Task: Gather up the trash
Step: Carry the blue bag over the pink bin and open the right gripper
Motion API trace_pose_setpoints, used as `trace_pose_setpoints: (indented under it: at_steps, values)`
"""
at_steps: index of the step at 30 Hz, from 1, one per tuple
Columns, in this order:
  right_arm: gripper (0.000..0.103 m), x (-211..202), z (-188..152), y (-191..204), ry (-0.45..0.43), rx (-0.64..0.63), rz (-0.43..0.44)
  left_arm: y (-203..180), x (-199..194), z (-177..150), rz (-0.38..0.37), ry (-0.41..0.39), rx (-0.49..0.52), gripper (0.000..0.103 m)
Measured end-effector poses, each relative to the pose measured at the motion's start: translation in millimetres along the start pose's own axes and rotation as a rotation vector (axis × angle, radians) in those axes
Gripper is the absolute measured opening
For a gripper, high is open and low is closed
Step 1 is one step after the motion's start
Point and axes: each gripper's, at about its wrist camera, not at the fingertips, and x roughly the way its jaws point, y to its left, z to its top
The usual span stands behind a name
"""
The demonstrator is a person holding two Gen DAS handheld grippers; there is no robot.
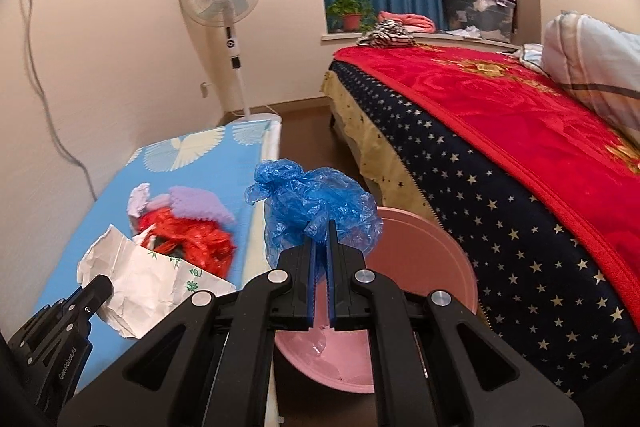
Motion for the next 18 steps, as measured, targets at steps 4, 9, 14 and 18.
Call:
trace_pose_setpoints:
  at_steps: [4, 9, 14, 18]
  values:
    - [0.004, 5.2, 1.1, -8.4, -0.002, 0.022, -0.023, -13.1, 14.1, 2.1, -0.016, 0.002, 0.016, 0.003]
    - [0.004, 11.5, 0.7, -16.8, 0.003, 0.044, -0.056, -25.0, 29.5, 2.7, -0.038, 0.014, 0.025, 0.003]
    - [0.004, 18.6, -0.4, -22.0, 0.016, 0.05, -0.085, -36.2, 42.9, 2.9, -0.055, 0.023, 0.037, 0.003]
    - [0.004, 25.2, -1.0, -28.3, 0.031, 0.063, -0.109, -44.5, 54.3, 2.9, -0.07, 0.031, 0.04, 0.003]
